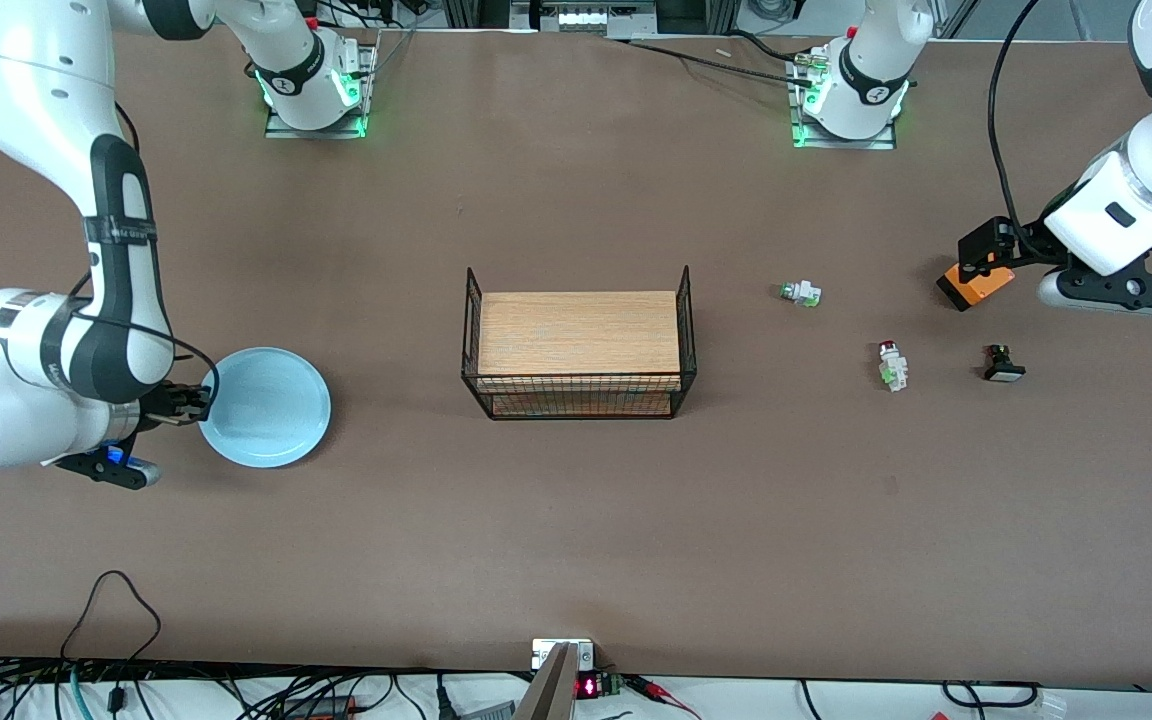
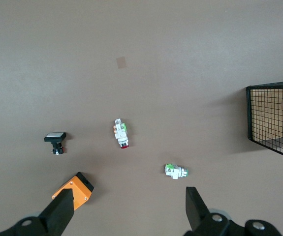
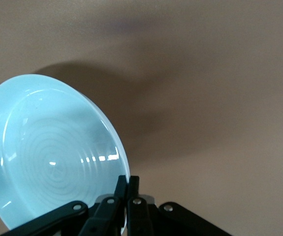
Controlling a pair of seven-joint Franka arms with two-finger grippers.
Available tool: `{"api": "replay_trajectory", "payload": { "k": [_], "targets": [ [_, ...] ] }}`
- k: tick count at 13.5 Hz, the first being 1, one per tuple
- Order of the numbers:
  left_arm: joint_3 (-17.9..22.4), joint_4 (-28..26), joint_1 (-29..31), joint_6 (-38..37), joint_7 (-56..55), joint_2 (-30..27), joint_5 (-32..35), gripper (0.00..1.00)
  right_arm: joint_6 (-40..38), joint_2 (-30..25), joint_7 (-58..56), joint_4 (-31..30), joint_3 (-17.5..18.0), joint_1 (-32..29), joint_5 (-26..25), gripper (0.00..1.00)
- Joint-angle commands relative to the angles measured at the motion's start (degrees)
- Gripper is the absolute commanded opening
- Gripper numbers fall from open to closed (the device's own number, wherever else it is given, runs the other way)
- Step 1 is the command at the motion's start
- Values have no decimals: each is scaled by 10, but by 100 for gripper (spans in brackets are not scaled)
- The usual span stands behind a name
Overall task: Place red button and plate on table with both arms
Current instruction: 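Carry the plate beside the basket, lower it onto the table, open the right gripper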
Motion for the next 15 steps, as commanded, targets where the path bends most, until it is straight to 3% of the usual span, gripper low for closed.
{"api": "replay_trajectory", "payload": {
  "k": [1,15],
  "targets": [
    [-2,27,-1,-14,6,7,-7,100,17,17,-25,4,7,-22,27,0],
    [-2,30,1,-21,7,10,-7,100,95,32,-53,-76,9,-35,90,0]
  ]
}}
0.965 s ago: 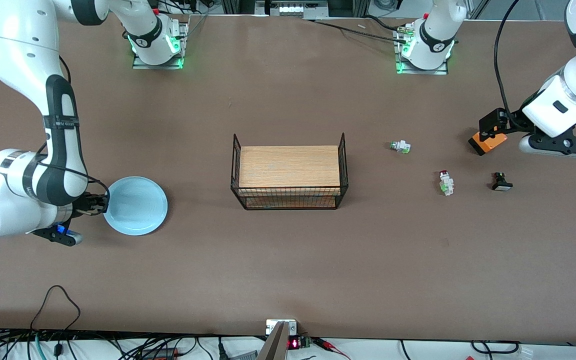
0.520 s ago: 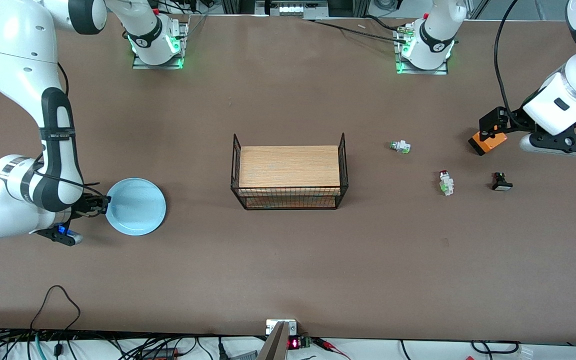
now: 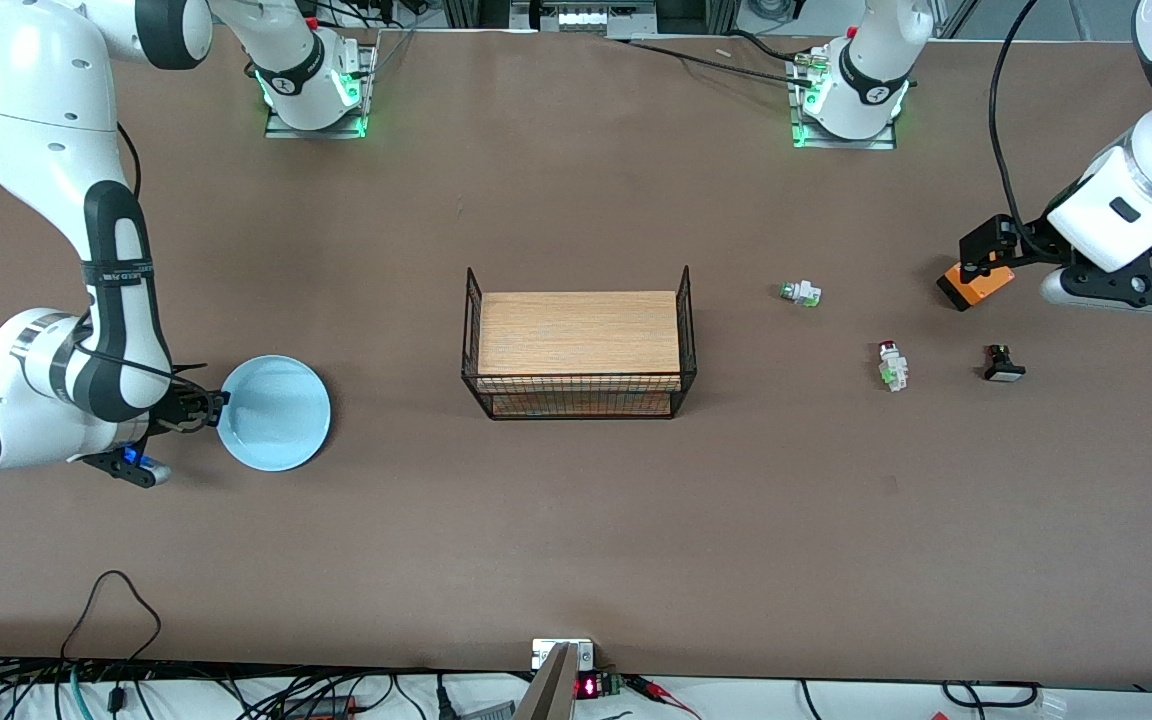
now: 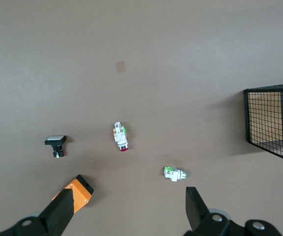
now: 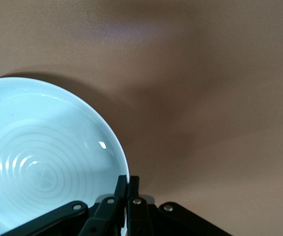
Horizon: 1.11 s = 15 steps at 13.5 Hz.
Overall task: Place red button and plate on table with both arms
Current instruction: 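Carry the plate beside the basket, lower it onto the table, open the right gripper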
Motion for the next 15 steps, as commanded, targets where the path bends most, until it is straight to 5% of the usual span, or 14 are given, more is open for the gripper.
{"api": "replay_trajectory", "payload": {
  "k": [1,6,12,15],
  "targets": [
    [-1,21,1,-19,8,9,-7,100,29,1,-15,-24,8,-4,25,0],
    [-1,21,-1,-19,13,10,-6,100,33,8,-15,-24,8,-4,35,6],
    [-1,21,4,-25,14,10,-5,100,25,4,-27,-15,8,1,32,53],
    [-1,22,3,-27,14,10,-4,100,25,-4,-27,-7,8,3,32,67]
  ]
}}
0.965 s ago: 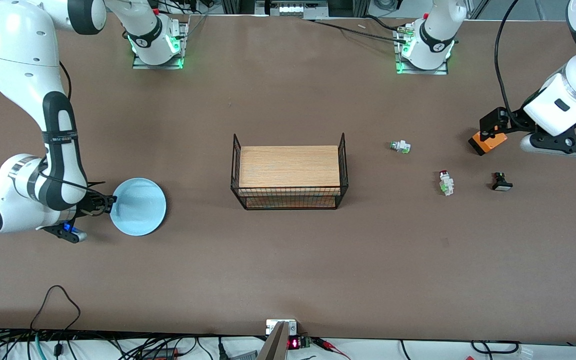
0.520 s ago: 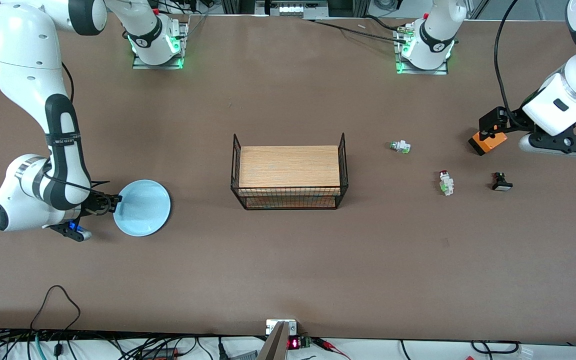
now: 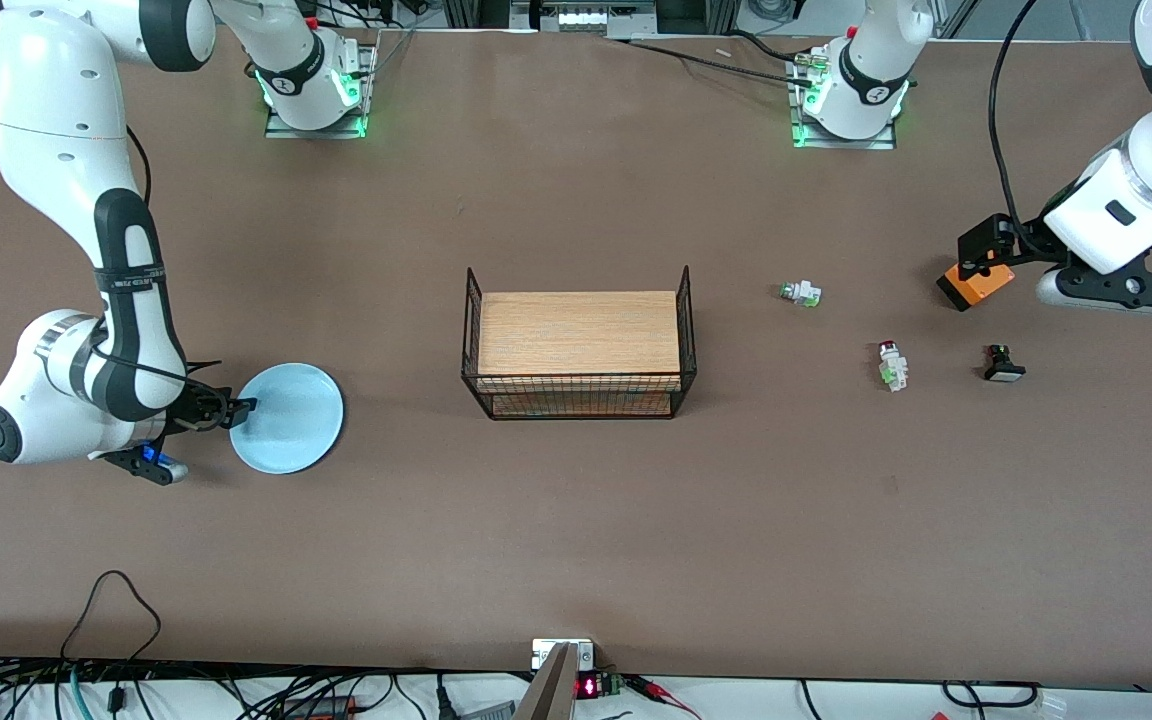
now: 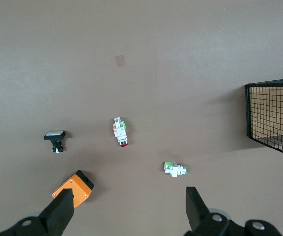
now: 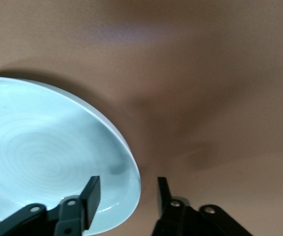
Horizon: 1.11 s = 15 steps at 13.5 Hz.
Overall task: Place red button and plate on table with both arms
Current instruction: 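Withdraw the open right gripper from the plate rim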
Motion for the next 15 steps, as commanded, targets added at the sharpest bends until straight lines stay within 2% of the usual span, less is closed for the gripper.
{"api": "replay_trajectory", "payload": {
  "k": [1,2,3,4,8,11,13,15],
  "targets": [
    [-1,22,3,-17,13,8,-4,100,-2,-8,-13,17,2,0,9,69],
    [-1,22,3,-17,13,9,-4,100,-6,-8,-11,19,2,0,10,79],
    [-1,22,4,-17,13,8,-5,100,-6,-9,-9,19,2,-3,12,95],
    [-1,21,4,-17,13,8,-5,100,-6,-11,-12,20,2,-5,11,100],
    [-1,22,2,-18,12,9,-2,100,-6,-42,-66,20,-1,-5,12,100],
    [-1,22,1,-18,12,8,-2,100,-56,-93,-99,24,1,0,-29,100],
    [-1,22,0,-18,12,8,-2,100,-103,-92,-119,80,-1,-9,-29,100],
    [-1,22,-2,-18,12,8,-2,100,-132,-93,-141,100,2,-8,-29,100]
  ]
}}
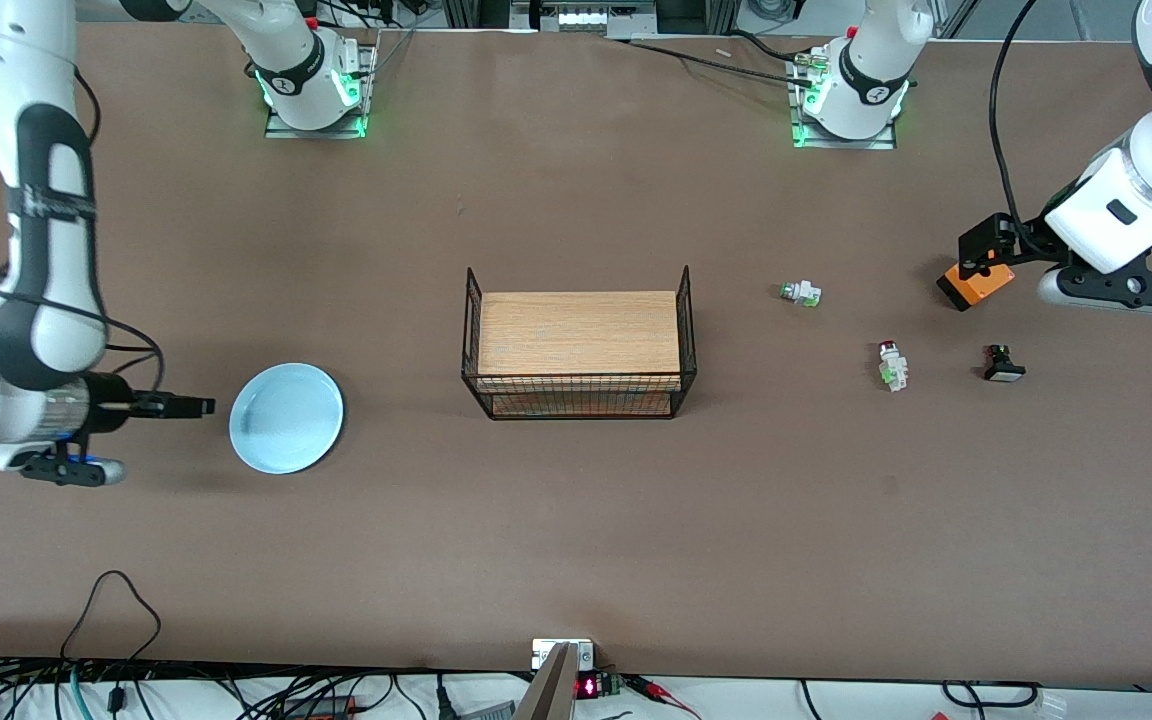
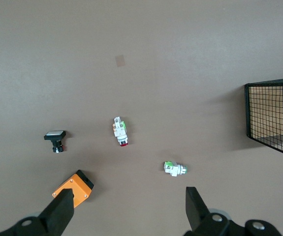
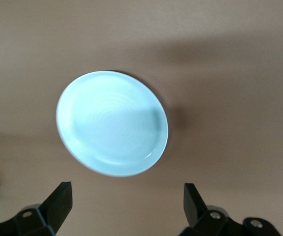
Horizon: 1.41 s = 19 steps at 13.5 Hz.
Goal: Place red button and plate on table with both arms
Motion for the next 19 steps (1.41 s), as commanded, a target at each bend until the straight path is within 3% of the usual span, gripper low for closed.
{"api": "replay_trajectory", "payload": {
  "k": [1,5,12,14,16,19],
  "targets": [
    [0,21,-3,-16,11,8,-1,100,-43,-6,-22,27,2,5,-15,100],
    [-2,26,-5,-15,11,8,-1,100,-139,-13,-27,149,1,18,-60,100],
    [-2,26,-4,-16,12,8,-1,100,-179,-76,-39,174,-2,57,-125,100],
    [-2,26,-4,-16,12,8,-1,100,-177,-124,-40,162,12,63,-160,100],
    [-2,26,-4,-16,12,7,-1,100,-173,-175,-36,106,20,64,-177,100],
    [-2,26,-4,-16,12,8,-1,100,-129,-249,-32,13,96,6,-200,100]
  ]
}}
